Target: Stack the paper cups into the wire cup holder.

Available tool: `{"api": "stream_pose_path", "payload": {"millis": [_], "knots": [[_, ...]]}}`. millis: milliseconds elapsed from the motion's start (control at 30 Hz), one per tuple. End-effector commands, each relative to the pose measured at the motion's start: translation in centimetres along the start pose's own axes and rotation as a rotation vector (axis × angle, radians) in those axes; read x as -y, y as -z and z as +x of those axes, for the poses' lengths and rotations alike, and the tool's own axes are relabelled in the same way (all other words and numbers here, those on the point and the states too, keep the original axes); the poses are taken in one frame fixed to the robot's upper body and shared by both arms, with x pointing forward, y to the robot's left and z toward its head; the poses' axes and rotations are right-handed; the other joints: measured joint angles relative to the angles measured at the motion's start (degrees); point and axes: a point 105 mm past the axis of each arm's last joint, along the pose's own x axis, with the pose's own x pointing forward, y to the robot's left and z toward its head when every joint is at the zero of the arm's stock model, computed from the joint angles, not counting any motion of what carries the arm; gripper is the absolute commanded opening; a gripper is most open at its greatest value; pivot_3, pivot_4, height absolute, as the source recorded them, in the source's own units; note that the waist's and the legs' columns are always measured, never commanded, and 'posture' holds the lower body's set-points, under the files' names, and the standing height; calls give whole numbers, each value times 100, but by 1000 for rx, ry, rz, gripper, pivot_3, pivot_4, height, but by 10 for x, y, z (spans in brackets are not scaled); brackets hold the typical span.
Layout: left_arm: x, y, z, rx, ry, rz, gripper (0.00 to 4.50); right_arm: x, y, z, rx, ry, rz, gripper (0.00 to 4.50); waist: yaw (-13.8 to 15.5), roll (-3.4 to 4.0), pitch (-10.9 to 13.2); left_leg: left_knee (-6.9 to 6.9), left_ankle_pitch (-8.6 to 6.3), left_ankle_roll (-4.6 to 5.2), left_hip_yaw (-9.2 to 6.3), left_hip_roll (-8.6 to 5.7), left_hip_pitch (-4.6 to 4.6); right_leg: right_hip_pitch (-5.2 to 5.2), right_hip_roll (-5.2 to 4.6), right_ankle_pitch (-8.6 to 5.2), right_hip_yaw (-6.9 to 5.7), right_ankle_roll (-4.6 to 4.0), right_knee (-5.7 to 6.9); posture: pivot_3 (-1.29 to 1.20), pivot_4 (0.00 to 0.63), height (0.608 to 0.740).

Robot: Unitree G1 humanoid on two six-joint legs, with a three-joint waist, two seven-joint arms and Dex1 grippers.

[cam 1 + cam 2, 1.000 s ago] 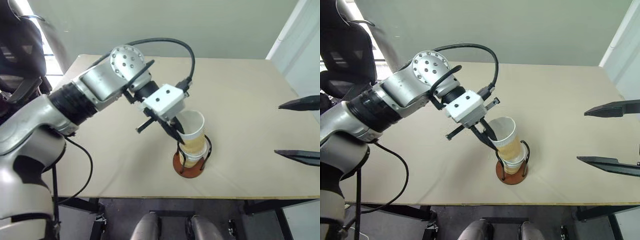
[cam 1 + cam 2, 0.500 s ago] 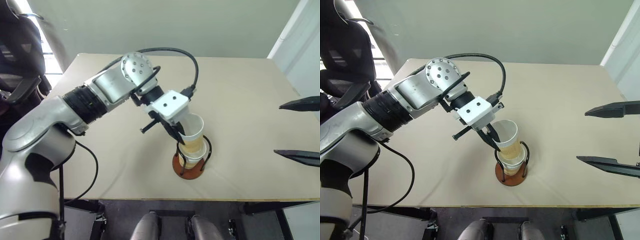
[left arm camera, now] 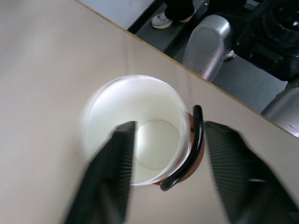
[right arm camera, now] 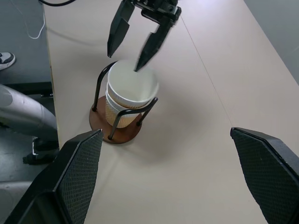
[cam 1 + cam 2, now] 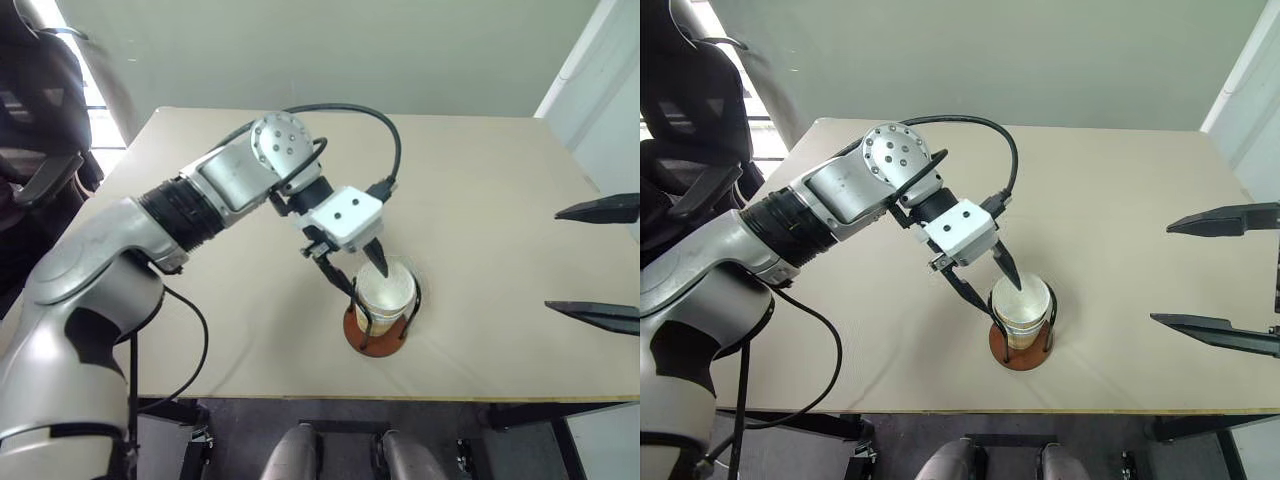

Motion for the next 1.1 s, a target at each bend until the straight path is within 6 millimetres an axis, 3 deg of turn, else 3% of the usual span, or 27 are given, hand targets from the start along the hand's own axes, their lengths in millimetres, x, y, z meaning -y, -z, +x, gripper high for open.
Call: {"api": "stream_pose_path", "payload": {"millis": [33, 100, 200, 267, 400, 500, 567, 633, 800, 967, 1100], "knots": [[-7, -10, -11, 18, -39, 36, 3867, 4, -2, 0, 8, 7, -18, 4500, 1, 0, 0, 0, 0, 0, 0, 0, 0, 0, 0, 0, 0, 0, 0, 0, 150, 740], [-13, -12, -14, 27, -75, 41, 4471, 5, 0, 2, 11, 0, -18, 4500, 5, 0, 0, 1, 0, 0, 0, 0, -1, 1, 0, 1, 0, 2, 0, 0, 150, 740], [-31, -14, -32, 51, -258, 29, 4471, 9, 6, 4, 8, -3, -12, 4500, 1, 0, 0, 3, 0, 0, 1, 0, 1, 3, 0, 2, 0, 4, 0, 0, 150, 740], [-30, -14, -57, 99, -389, -40, 4471, 14, 15, 7, 0, -7, 3, 4500, -8, 0, 0, 2, 1, 0, 1, 0, 2, 2, 0, 3, 0, 5, 1, 0, 150, 740], [10, 7, -122, 194, -746, -324, 4471, 29, 39, 10, -35, 0, 37, 4500, -165, 6, -4, -8, 14, -17, 10, 5, 19, 0, 8, 4, 3, 3, 4, 0, 150, 740], [45, 32, -146, 156, -961, -486, 4471, 40, 52, 8, -44, 15, 55, 4500, -195, 18, -11, -19, 60, -90, 12, 11, 28, -1, 15, -2, 6, 0, 6, 0, 150, 740], [77, 52, -160, 134, -1123, -614, 4471, 49, 63, 7, -54, 36, 73, 4500, -187, 20, -12, -22, 68, -85, 11, 12, 31, 1, 16, -8, 6, 2, 10, 0, 150, 740], [103, 64, -166, 111, -1251, -705, 4471, 56, 71, 5, -54, 55, 92, 4500, -163, 18, -12, -20, 69, -84, 11, 13, 29, 1, 15, -9, 7, -1, 14, 0, 150, 740], [144, 82, -166, 68, -1465, -846, 4471, 70, 90, 5, -47, 115, 147, 4500, -62, -4, -6, -6, 69, -80, 8, 10, 29, 8, 10, -10, 4, -9, 20, 0, 150, 740], [169, 85, -164, 47, -1572, -914, 4471, 81, 101, 9, -24, 167, 181, 4500, -52, -8, -4, -10, 64, -71, 9, 3, 34, 8, 7, -9, 5, -58, 31, 0, 150, 740], [177, 80, -177, 53, -1669, -907, 4471, 90, 103, 14, 22, 186, 180, 4500, -75, -19, 3, -17, 60, -58, 8, 5, 51, -2, 9, 5, 4, -104, 58, 0, 150, 740]]}}
